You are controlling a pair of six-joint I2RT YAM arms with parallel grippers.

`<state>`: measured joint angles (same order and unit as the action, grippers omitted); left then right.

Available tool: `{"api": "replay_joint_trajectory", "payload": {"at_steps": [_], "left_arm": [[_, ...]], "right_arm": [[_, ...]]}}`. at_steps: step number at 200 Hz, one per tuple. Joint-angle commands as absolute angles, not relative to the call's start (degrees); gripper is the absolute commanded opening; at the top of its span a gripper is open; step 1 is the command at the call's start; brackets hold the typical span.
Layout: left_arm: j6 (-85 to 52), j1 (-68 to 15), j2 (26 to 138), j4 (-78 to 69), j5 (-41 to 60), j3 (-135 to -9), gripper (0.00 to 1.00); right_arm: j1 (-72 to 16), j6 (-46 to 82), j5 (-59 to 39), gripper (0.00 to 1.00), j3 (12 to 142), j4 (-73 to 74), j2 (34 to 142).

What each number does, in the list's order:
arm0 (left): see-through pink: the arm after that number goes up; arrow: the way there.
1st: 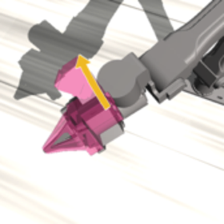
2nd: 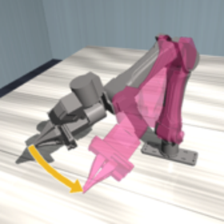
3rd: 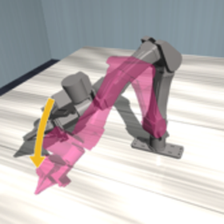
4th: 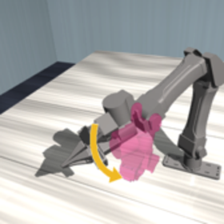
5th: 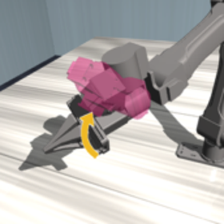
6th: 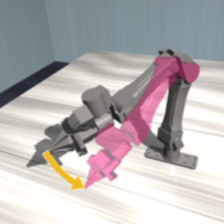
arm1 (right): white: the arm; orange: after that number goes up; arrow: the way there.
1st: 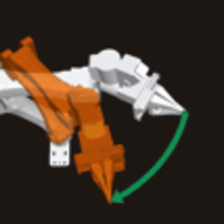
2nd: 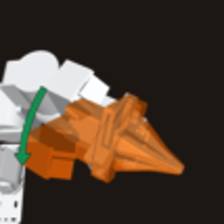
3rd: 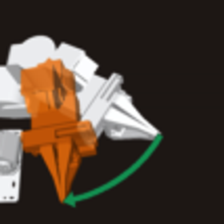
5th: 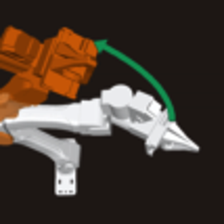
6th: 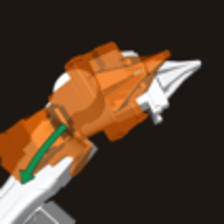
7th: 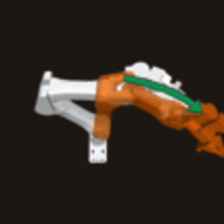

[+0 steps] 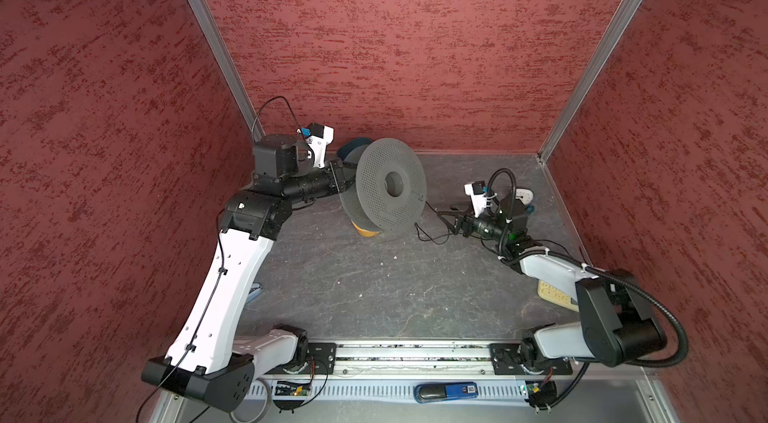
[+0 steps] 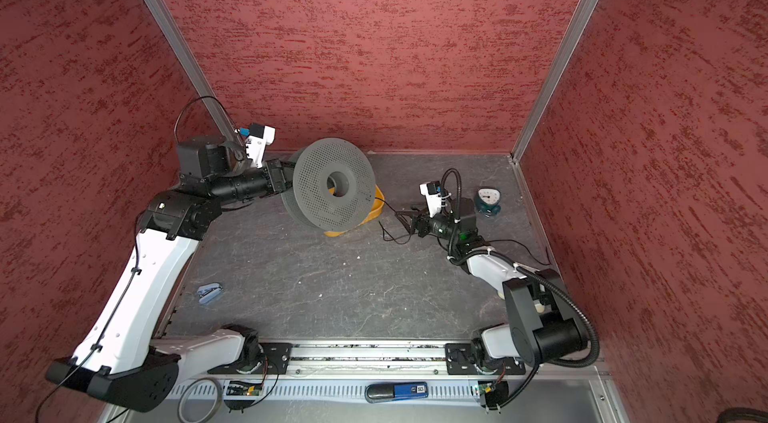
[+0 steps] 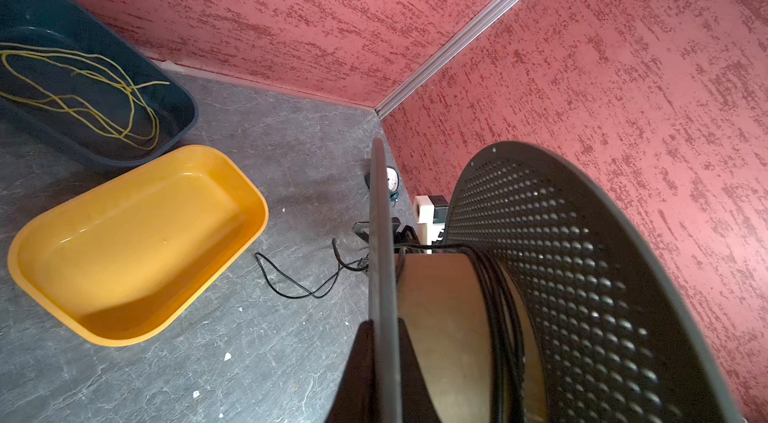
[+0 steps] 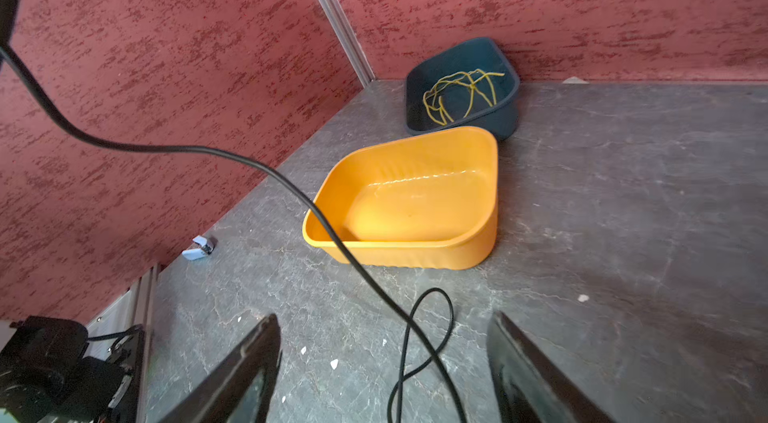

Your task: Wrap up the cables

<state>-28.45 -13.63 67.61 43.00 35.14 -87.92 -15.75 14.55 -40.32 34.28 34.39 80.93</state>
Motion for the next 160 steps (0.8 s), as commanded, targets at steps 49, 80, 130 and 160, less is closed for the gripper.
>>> {"api": "replay_joint_trajectory", "payload": {"at_steps": [49, 80, 130, 160], "left_arm": [[-28.9, -14.1, 66.8, 40.5, 39.5, -90.0, 0.0], [-28.8, -13.5, 67.2, 40.8, 41.4, -90.1, 0.0], [-29.1, -12.6, 67.7, 40.9, 41.4, -90.3, 0.0], [-29.0, -11.7, 68.0, 40.8, 42.3, -90.3, 0.0]], "right_arm": [[-20.5, 7.0, -39.3, 0.76, 38.5, 40.0, 84.5], [-20.8, 5.9, -41.0, 0.73, 42.3, 40.0, 89.8], [-22.7, 6.7, -41.2, 0.46, 43.5, 41.9, 94.0], [-23.6, 8.0, -39.6, 0.24, 41.5, 44.6, 94.3]]}}
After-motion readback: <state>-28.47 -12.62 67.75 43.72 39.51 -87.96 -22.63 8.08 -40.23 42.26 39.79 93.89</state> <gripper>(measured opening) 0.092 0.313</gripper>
